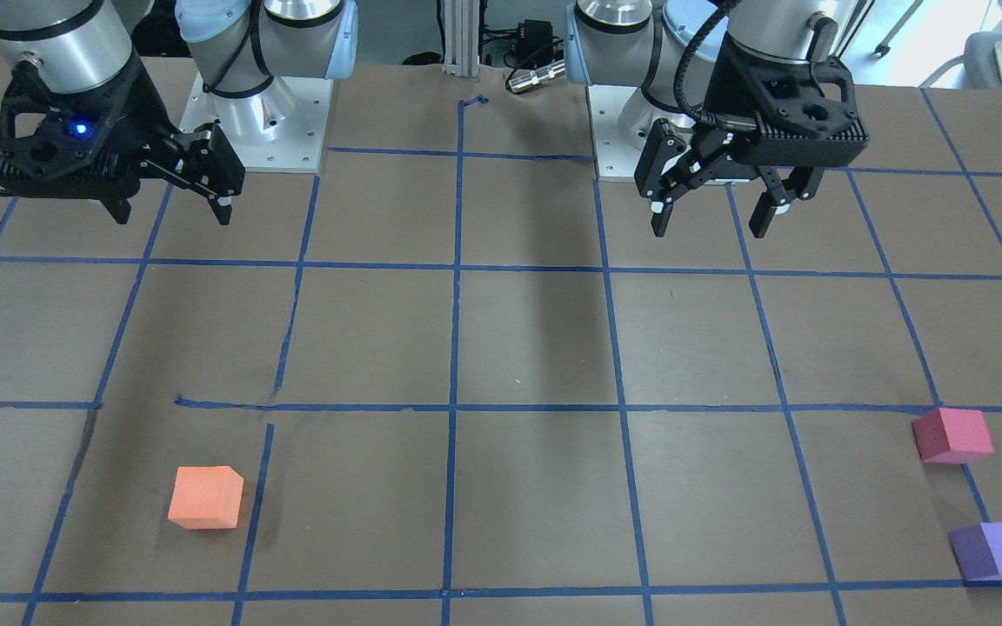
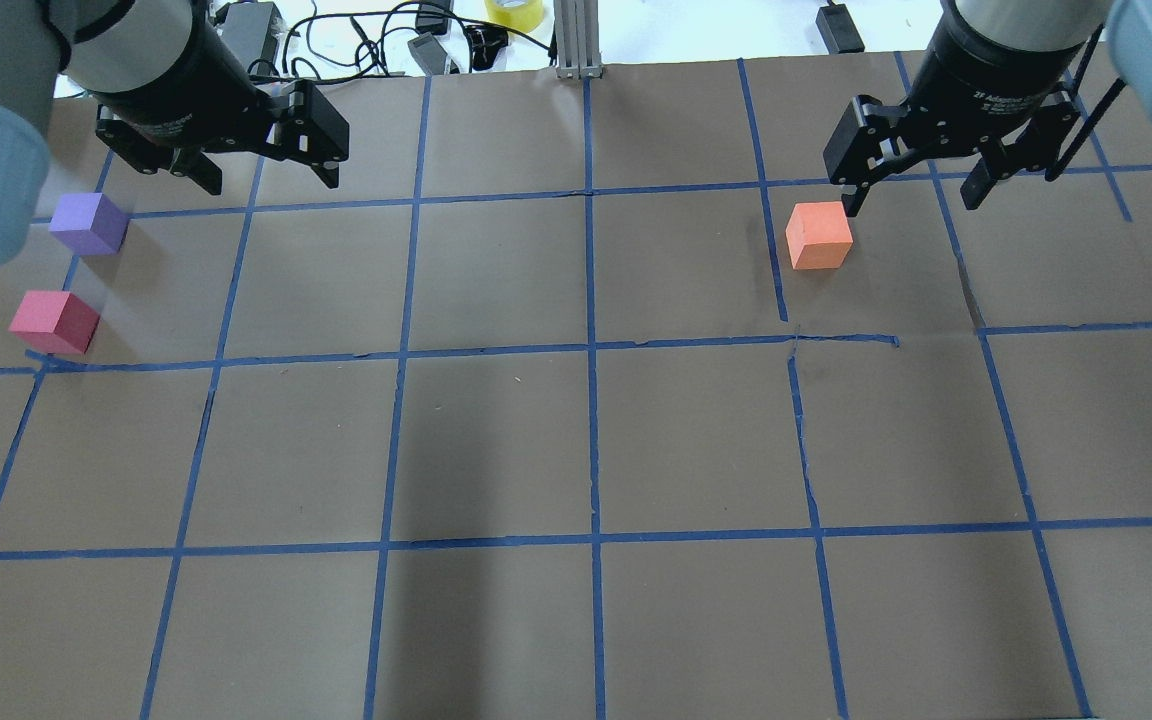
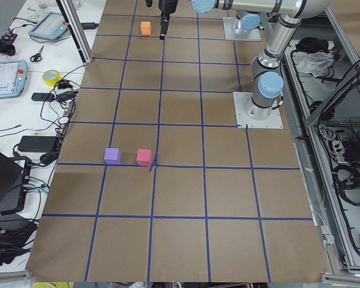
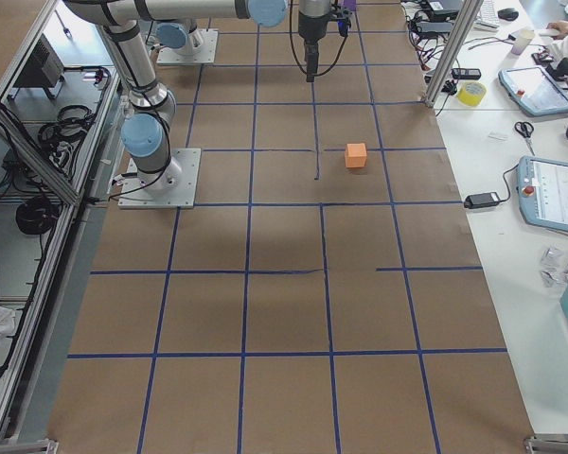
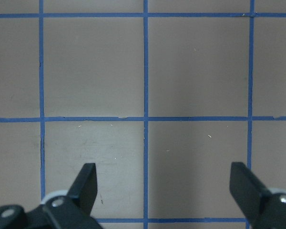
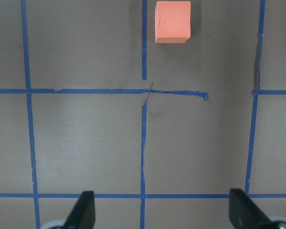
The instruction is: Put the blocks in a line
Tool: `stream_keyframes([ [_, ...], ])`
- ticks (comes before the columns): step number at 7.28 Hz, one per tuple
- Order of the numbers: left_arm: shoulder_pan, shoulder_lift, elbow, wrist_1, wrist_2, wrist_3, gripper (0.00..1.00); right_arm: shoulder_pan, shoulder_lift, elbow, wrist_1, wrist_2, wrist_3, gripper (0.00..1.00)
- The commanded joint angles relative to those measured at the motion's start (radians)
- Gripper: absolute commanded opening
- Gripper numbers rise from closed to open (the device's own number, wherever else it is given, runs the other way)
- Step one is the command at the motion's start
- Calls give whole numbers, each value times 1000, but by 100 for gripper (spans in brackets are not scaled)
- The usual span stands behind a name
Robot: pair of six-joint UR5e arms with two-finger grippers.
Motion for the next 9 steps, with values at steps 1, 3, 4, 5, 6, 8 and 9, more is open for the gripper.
stream_keyframes([
  [1, 3, 26, 3, -46, 2, 0, 100, 0, -9, 27, 3, -5, -4, 100],
  [3, 4, 29, 0, -54, 2, 0, 100, 0, -11, 27, 3, -8, -4, 100],
  [4, 3, 27, 0, -52, 1, 0, 100, 0, -11, 29, 2, -8, -4, 100],
  [5, 3, 29, 0, -56, 2, 0, 100, 0, -11, 29, 1, -8, -4, 100],
  [6, 3, 27, 0, -54, 1, 0, 100, 0, -11, 29, 1, -8, -4, 100],
  [8, 1, 29, 0, -53, 1, 0, 100, 0, -11, 29, 1, -8, -4, 100],
  [9, 3, 29, 0, -54, 1, 0, 100, 0, -8, 29, 0, -8, -4, 100],
])
